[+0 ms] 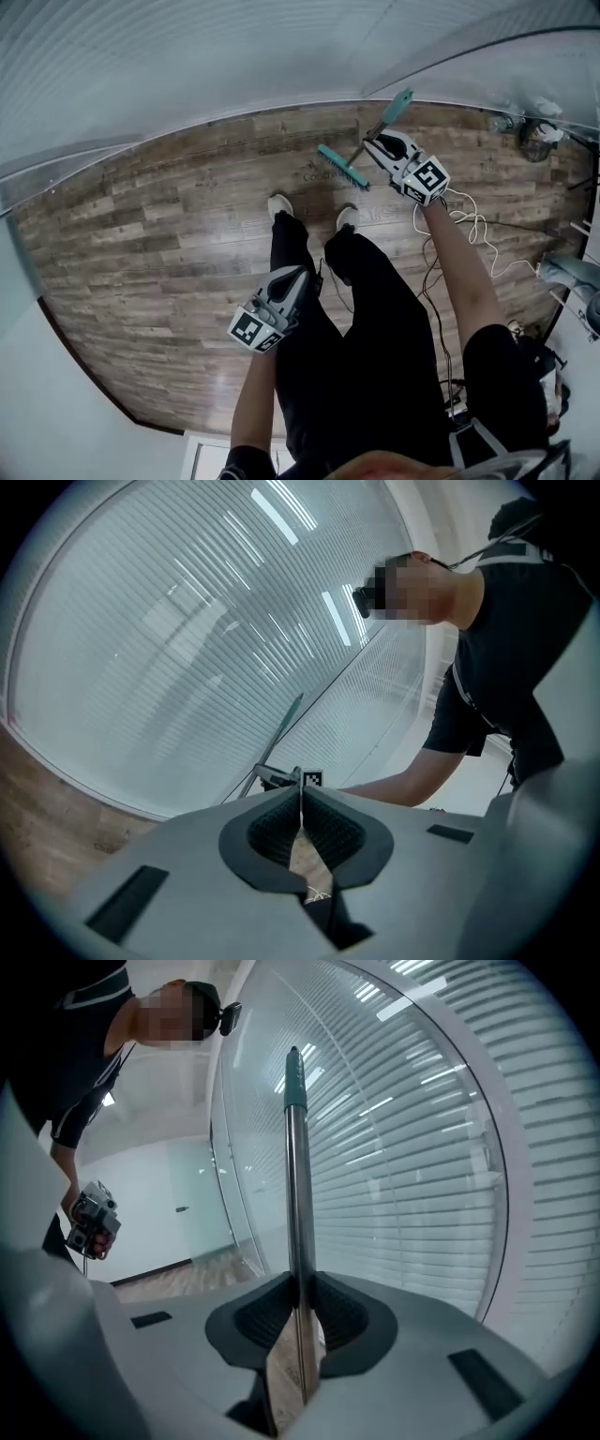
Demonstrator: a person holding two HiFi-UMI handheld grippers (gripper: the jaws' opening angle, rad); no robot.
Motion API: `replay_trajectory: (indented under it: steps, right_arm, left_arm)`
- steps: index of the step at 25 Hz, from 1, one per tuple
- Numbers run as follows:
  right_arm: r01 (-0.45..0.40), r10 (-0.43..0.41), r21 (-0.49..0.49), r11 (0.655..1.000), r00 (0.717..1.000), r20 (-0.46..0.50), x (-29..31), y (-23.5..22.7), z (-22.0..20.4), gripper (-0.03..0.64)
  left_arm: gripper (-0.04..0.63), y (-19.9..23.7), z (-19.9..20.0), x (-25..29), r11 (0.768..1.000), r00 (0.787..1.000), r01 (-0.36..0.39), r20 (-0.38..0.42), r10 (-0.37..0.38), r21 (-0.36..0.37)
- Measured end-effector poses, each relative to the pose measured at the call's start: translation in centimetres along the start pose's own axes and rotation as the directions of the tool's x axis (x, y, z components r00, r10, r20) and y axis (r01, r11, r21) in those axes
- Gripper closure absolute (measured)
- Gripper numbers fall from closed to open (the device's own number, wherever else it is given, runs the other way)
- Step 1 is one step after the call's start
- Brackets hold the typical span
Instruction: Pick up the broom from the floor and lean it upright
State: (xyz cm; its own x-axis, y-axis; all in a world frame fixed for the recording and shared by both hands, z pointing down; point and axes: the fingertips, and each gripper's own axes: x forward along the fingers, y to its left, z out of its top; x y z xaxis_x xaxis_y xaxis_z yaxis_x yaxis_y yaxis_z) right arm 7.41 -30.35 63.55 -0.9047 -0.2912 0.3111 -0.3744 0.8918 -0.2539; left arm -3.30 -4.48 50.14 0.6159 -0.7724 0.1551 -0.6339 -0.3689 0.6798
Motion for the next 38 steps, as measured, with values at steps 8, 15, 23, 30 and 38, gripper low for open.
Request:
replay_trajectory:
  steps: [8, 15, 23, 30, 38]
  right_arm:
    - [0.108, -0.108, -0.013, 0.994, 0.994, -0.001, 1.2, -7.9, -4.3, 0.534]
    - [0.275, -0.273, 0.099, 0.956, 0.961, -0.029, 1.0, -14.9, -4.1, 0.534]
    - [0.42, -0.408, 0.1, 0.902, 0.905, -0.121, 0.4, -18.3, -4.9, 0.529]
    - [0.463, -0.456, 0.122, 0.878, 0.886, -0.082, -0.1, -19.6, -4.2, 0.52]
    - [0.45, -0.44, 0.067, 0.891, 0.89, -0.12, 2.4, -18.9, -3.6, 0.522]
  left_arm:
    - [0.571, 1.3, -2.0, 2.4, 0.995, 0.994, 0.098, -0.053, -0.098, -0.01]
    - [0.571, 2.8, -1.5, 2.3, 0.999, 0.999, 0.039, -0.034, -0.04, -0.035]
    - [0.571, 1.1, -2.2, 4.7, 0.992, 0.992, 0.11, -0.052, -0.114, -0.069]
    - [0.571, 0.3, -1.5, 5.5, 0.989, 0.991, 0.124, -0.044, -0.128, -0.083]
    - [0.571, 1.7, -1.7, 5.1, 0.993, 0.995, 0.078, -0.056, -0.083, -0.086]
